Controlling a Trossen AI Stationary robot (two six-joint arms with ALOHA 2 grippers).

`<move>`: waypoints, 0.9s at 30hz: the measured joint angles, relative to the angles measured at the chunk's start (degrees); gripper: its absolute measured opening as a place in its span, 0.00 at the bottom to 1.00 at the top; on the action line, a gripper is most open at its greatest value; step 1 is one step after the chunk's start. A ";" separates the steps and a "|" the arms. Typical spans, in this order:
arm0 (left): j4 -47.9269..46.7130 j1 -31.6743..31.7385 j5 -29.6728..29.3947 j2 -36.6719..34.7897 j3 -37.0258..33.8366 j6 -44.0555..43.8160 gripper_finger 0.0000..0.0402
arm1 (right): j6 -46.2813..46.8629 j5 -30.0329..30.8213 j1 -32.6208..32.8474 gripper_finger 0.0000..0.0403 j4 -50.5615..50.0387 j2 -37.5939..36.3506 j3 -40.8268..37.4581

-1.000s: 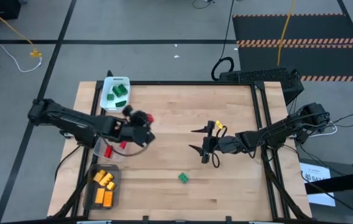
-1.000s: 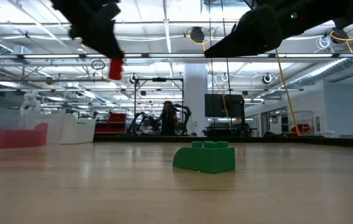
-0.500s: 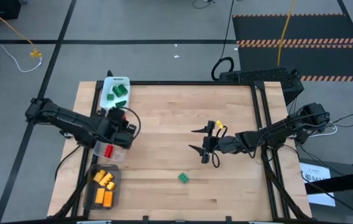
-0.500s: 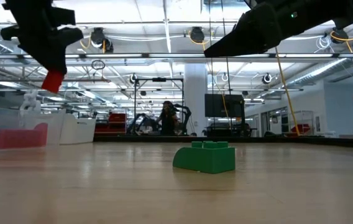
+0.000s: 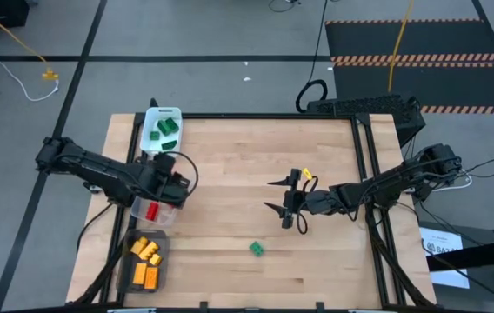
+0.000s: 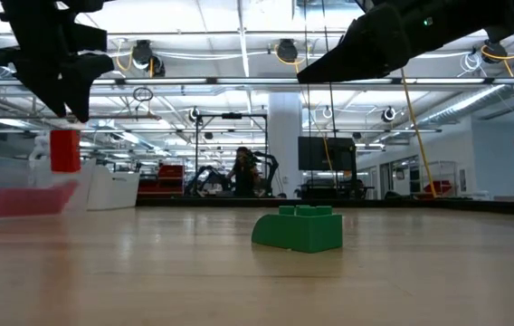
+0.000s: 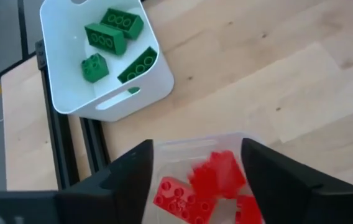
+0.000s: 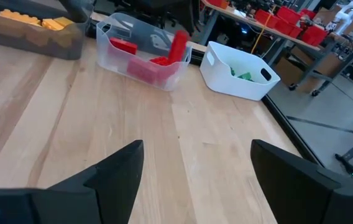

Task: Sort & place blocks by color
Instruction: Put the red game piece into the transparent bin, then put the green game piece into the white bin

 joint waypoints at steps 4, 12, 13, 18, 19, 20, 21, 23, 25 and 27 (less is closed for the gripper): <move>0.08 0.00 0.17 0.00 0.00 0.13 0.69 | 0.00 -0.02 0.00 0.71 0.00 0.00 0.00; 8.88 0.00 -2.49 0.00 0.14 10.66 0.76 | 2.12 -0.31 -0.04 0.71 -0.66 0.00 0.00; 12.01 0.00 -2.44 0.00 0.41 14.98 0.76 | 2.58 -0.39 -0.07 0.71 -1.33 0.00 0.00; 39.48 -2.16 2.98 -0.02 1.14 44.83 0.73 | 2.95 -0.35 -0.07 0.71 -4.42 0.00 0.00; 45.90 -3.00 4.78 0.00 1.14 51.34 0.73 | 3.09 -0.37 -0.07 0.71 -4.58 0.00 0.00; 51.41 -3.90 5.85 0.03 1.14 56.96 0.72 | 3.43 -0.37 -0.07 0.71 -4.59 0.00 0.00; 56.27 -4.73 6.39 0.53 1.17 61.65 0.71 | 4.03 -0.45 -0.07 0.71 -4.61 0.00 0.00; 64.06 -6.34 6.75 2.25 1.30 69.68 0.70 | 4.84 -0.99 0.28 0.71 -5.27 0.00 0.00; 66.63 -8.05 6.93 3.54 1.09 75.30 0.68 | 4.90 -1.97 0.73 0.71 -6.01 0.00 -0.02; 70.46 -8.59 8.33 5.95 1.34 78.25 0.67 | 4.90 -1.97 1.14 0.71 -6.85 0.00 -0.02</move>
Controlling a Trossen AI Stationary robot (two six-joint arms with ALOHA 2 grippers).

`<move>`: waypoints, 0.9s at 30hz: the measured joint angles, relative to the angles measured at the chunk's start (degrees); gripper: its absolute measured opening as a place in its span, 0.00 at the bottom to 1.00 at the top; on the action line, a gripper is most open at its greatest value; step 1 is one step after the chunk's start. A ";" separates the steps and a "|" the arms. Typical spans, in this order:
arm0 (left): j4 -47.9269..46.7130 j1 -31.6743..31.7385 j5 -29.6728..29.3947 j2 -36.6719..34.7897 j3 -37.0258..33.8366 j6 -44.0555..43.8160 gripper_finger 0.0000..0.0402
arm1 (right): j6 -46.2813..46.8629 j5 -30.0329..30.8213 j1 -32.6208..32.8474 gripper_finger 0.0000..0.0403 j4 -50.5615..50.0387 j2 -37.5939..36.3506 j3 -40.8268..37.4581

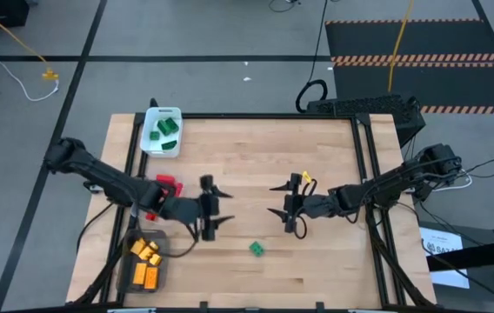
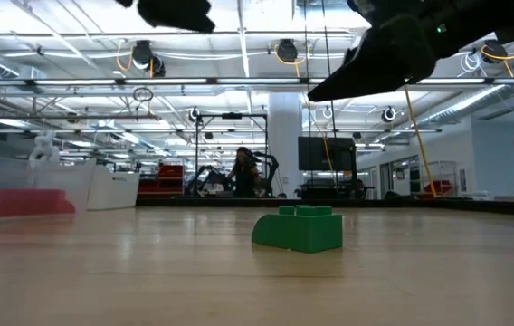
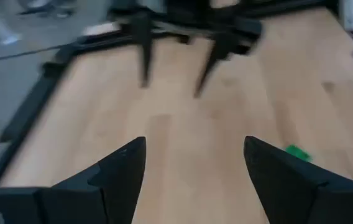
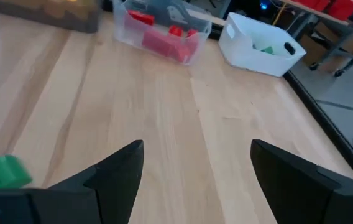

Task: Sort & place blocks by color
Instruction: Put the green game piece into the white bin

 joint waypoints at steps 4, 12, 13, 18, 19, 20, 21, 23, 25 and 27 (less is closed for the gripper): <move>1.39 0.87 6.99 4.96 -0.27 0.40 0.64 | -0.06 0.02 0.70 0.71 -1.27 -0.20 0.00; 11.22 3.27 23.56 14.76 -0.26 1.40 0.63 | 2.44 1.17 2.35 0.71 -11.39 -6.27 0.07; 12.68 3.47 25.51 15.75 -0.24 1.92 0.63 | 3.32 2.42 2.57 0.71 -13.98 -7.94 -0.04; 18.70 4.71 33.67 19.73 -0.18 3.44 0.63 | 5.58 6.42 2.83 0.71 -17.58 -16.31 -0.04; 18.93 5.14 34.76 20.22 -0.18 3.46 0.63 | 5.62 6.45 2.79 0.71 -16.81 -17.78 0.00; 19.57 5.62 36.30 20.92 -0.11 3.46 0.63 | 5.62 6.45 2.77 0.71 -16.53 -19.18 0.02; 19.89 6.16 37.94 21.80 0.57 3.45 0.63 | 5.62 6.45 2.77 0.71 -16.29 -20.43 0.00; 18.93 6.83 39.27 23.02 1.71 3.57 0.63 | 5.63 6.41 2.77 0.71 -14.94 -22.03 0.02; 18.61 7.17 40.45 25.16 4.20 4.51 0.63 | 5.62 6.32 2.77 0.71 -14.93 -23.15 0.02; 14.30 7.43 41.51 27.08 7.06 5.73 0.63 | 5.67 6.24 2.78 0.71 -14.56 -23.26 0.02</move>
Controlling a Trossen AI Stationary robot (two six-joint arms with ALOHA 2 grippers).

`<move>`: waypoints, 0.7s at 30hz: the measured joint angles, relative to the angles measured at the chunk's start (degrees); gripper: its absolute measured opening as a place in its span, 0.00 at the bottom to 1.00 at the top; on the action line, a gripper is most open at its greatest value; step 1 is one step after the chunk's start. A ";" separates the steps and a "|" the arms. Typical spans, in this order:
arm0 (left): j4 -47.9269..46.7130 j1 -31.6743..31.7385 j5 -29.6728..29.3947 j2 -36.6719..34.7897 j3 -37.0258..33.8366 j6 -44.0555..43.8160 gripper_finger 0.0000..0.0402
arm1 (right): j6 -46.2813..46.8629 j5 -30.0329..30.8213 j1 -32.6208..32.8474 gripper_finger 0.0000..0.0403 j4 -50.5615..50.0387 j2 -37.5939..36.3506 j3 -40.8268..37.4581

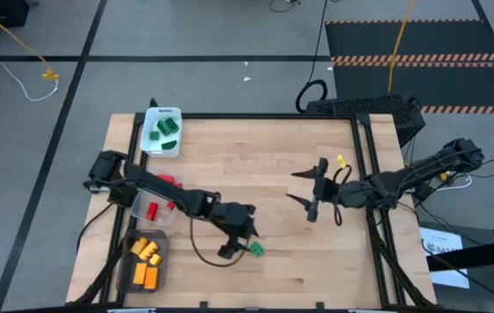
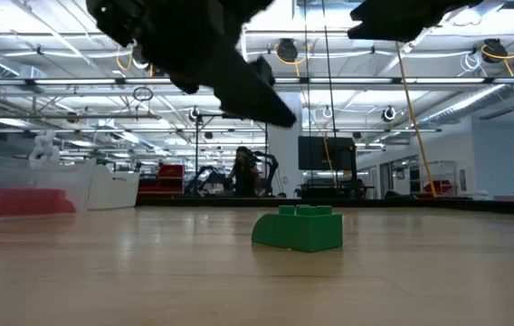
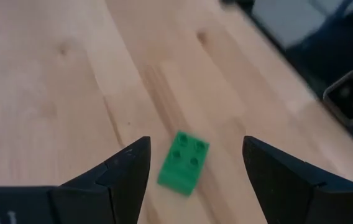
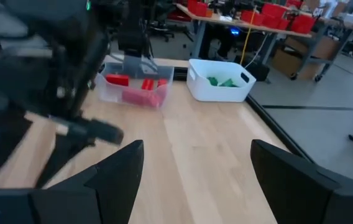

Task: Sort & place blocks by color
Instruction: Put the green game piece into the white bin

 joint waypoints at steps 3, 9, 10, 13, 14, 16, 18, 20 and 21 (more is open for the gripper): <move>-7.63 -0.04 0.04 3.95 5.76 2.18 0.63 | 1.05 -0.16 0.27 0.71 -0.51 0.22 -0.04; -19.92 -1.00 0.07 9.57 13.30 7.39 0.63 | 1.48 -0.36 0.72 0.71 -1.38 1.73 -0.02; -19.16 -1.14 0.08 10.05 13.70 8.36 0.63 | 1.47 -0.34 0.87 0.71 -1.87 1.75 -0.02; -18.16 -1.37 0.11 10.55 13.68 11.17 0.63 | 1.48 -0.36 1.06 0.71 -2.59 1.89 -0.02; -17.29 -1.38 0.11 10.78 13.70 11.96 0.63 | 1.48 -0.34 1.04 0.71 -2.84 1.95 -0.02; -17.41 -1.37 0.11 11.01 13.68 12.47 0.63 | 1.45 -0.36 1.04 0.71 -3.18 2.01 -0.02; -15.83 -1.25 0.12 11.95 13.75 12.57 0.63 | 1.45 -0.36 1.02 0.71 -3.14 1.97 -0.02; -16.70 -1.09 0.10 12.57 13.65 12.37 0.63 | 1.45 -0.36 1.02 0.71 -3.03 1.97 -0.02; -15.92 -0.98 0.08 13.30 13.64 12.36 0.63 | 1.47 -0.36 1.02 0.71 -3.06 1.97 -0.02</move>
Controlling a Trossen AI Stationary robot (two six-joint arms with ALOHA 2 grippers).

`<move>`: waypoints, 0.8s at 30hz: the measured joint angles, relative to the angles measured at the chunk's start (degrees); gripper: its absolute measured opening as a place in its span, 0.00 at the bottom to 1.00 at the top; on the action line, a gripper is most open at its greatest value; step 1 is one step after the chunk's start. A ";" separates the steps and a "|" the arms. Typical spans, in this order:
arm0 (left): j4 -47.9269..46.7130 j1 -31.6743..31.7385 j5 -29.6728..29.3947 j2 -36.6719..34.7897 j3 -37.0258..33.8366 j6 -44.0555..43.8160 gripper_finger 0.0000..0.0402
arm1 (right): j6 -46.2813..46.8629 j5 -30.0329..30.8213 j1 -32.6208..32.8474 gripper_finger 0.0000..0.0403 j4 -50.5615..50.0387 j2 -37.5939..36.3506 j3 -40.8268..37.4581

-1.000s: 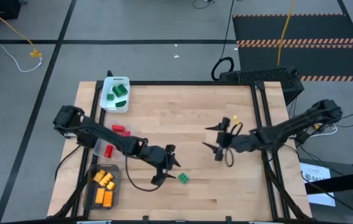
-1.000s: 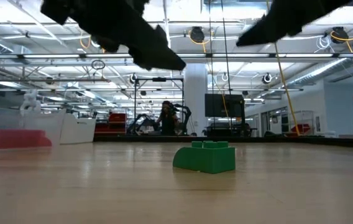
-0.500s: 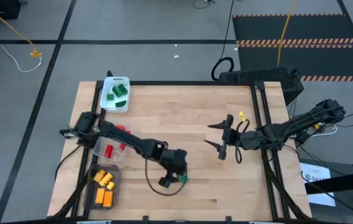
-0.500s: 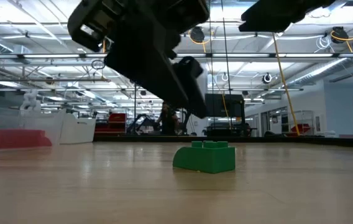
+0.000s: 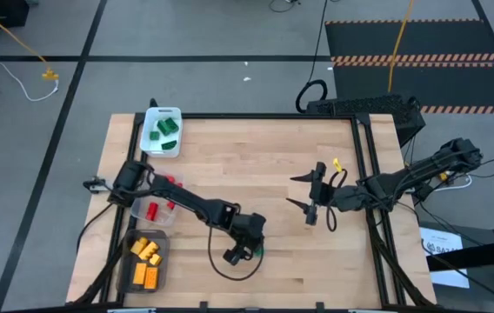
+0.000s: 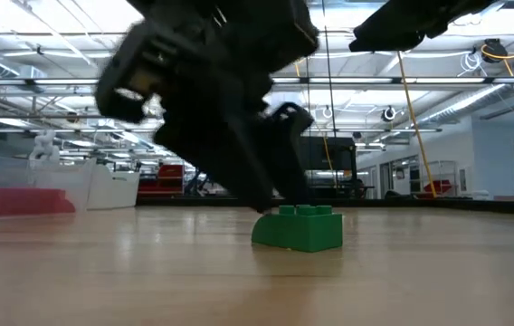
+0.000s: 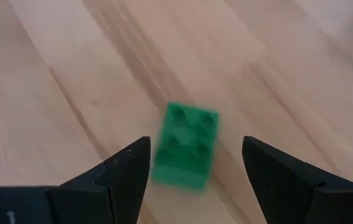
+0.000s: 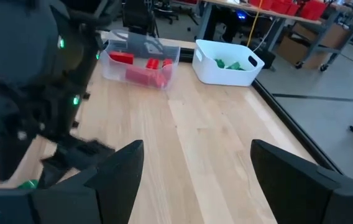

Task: Sort & place blocks by color
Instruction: Put the green game piece into the white bin

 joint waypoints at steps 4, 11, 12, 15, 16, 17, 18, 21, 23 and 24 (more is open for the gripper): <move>2.30 0.03 -0.07 1.39 -0.01 0.42 0.63 | 0.18 0.00 0.00 0.71 0.18 -0.02 0.00; 3.92 0.24 -1.36 3.16 -0.02 1.52 0.63 | 0.44 0.00 0.00 0.71 0.94 0.02 0.00; 4.31 0.26 -1.52 3.69 0.06 1.36 0.63 | 0.79 0.00 0.00 0.71 0.87 0.02 0.00; 4.88 0.29 -1.36 4.03 0.17 0.19 0.63 | 1.42 0.00 0.00 0.71 0.48 0.02 0.00; 5.05 0.26 -1.74 4.04 0.15 -0.31 0.63 | 1.45 0.01 0.00 0.71 0.49 0.00 0.01; 5.23 0.26 -2.13 4.08 0.15 -0.67 0.63 | 1.45 0.00 0.00 0.71 0.46 0.00 0.00; 5.27 0.26 -2.62 4.08 0.15 -0.91 0.63 | 1.45 0.00 0.00 0.71 0.48 0.00 0.00; 4.22 0.09 -5.13 3.02 0.06 -0.90 0.60 | 1.38 0.00 0.00 0.71 0.46 0.00 0.00; 2.47 0.37 -8.16 2.19 0.04 -1.04 0.53 | 1.40 0.04 0.00 0.71 0.24 0.00 0.00; 0.39 0.43 -10.59 1.26 0.03 -1.01 0.49 | 1.40 0.02 0.00 0.71 -0.09 0.00 0.00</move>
